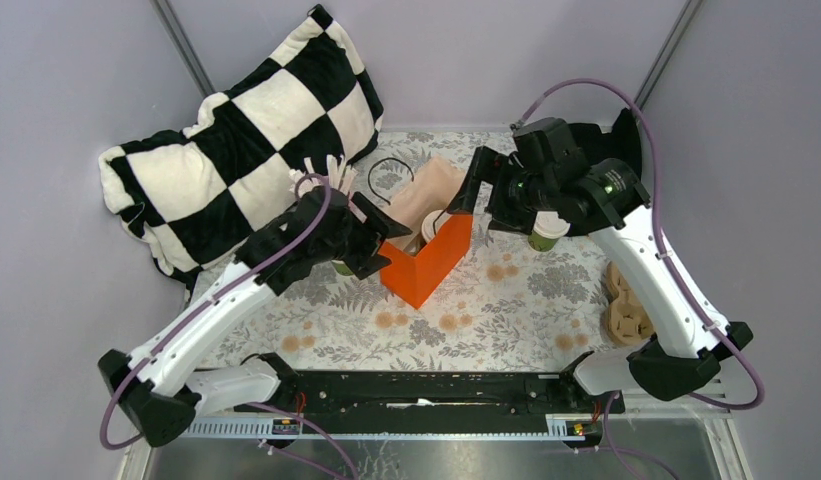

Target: Pack the takeout coffee

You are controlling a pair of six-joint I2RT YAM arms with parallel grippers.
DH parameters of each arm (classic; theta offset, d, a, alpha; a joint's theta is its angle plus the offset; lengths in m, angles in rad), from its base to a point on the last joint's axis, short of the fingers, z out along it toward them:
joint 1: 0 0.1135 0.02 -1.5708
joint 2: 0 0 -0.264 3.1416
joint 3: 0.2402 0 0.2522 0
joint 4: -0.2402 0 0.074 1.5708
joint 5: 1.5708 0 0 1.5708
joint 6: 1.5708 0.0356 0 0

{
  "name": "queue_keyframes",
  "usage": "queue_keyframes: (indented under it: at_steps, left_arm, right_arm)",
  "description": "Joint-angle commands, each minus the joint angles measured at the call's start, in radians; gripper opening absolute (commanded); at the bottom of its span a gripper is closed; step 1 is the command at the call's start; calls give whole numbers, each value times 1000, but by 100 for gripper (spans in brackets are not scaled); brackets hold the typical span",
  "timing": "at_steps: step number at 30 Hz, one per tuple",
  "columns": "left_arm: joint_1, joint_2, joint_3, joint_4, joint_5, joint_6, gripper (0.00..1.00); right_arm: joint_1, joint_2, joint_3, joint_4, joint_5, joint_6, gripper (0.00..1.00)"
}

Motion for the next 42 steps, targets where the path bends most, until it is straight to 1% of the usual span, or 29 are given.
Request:
queue_keyframes:
  at_steps: [1, 2, 3, 6, 8, 10, 12, 14, 16, 18, 20, 22, 23, 24, 25, 26, 28, 29, 32, 34, 38, 42]
  left_arm:
    - [22, -117, 72, -49, -43, 179, 87]
    - [26, -131, 94, -56, -62, 240, 95]
    - [28, -141, 128, -79, -74, 304, 98]
    - [29, -137, 244, -168, -170, 488, 99]
    - [29, -140, 282, -199, -235, 578, 99]
    - [33, -143, 289, -162, -263, 645, 99]
    - [40, -129, 289, -99, -265, 660, 99]
    - [55, -96, 291, -32, -243, 677, 99]
    - [84, -59, 292, 11, -220, 682, 99]
    - [144, -32, 276, 56, -154, 693, 99]
    - [242, -17, 248, 89, -55, 685, 99]
    - [358, -21, 179, 167, 95, 648, 99]
    - [411, -23, 136, 210, 170, 609, 98]
    - [467, -23, 77, 264, 246, 557, 95]
    - [509, -20, 44, 292, 295, 514, 88]
    - [530, -16, 28, 304, 311, 486, 85]
    - [539, 8, 32, 305, 299, 468, 81]
    - [539, 28, 36, 306, 310, 455, 78]
    - [539, 109, 44, 285, 380, 433, 60]
    - [527, 155, 67, 254, 396, 461, 54]
    - [445, 208, 127, 155, 336, 549, 52]
    - [371, 242, 120, 89, 273, 578, 51]
  right_arm:
    - [54, -3, 39, -21, 77, 15, 100]
    - [56, -9, 26, -7, 69, 16, 100]
    - [56, -18, 11, 13, 53, 18, 100]
    - [55, -44, -46, 96, 13, 27, 100]
    - [25, -55, -63, 122, 2, 48, 100]
    - [-50, -83, -115, 175, -63, 92, 100]
    - [-144, -123, -208, 272, -160, 149, 100]
    - [-199, -143, -291, 381, -259, 202, 100]
    - [-213, -133, -327, 438, -284, 236, 100]
    - [-224, -117, -338, 455, -278, 265, 100]
    - [-238, -123, -339, 493, -231, 280, 100]
    - [-257, -126, -333, 494, -176, 284, 100]
    - [-272, -117, -336, 489, -177, 298, 100]
    - [-289, -103, -345, 485, -195, 315, 100]
    - [-295, -91, -363, 490, -212, 334, 100]
    - [-296, -82, -387, 516, -231, 345, 100]
    - [-296, -76, -444, 574, -256, 371, 100]
    - [-296, -74, -460, 595, -256, 376, 100]
    - [-296, -52, -477, 624, -281, 374, 100]
    - [-295, -42, -490, 627, -294, 364, 100]
    - [-294, -35, -535, 666, -291, 357, 100]
    - [-294, -4, -560, 733, -320, 366, 100]
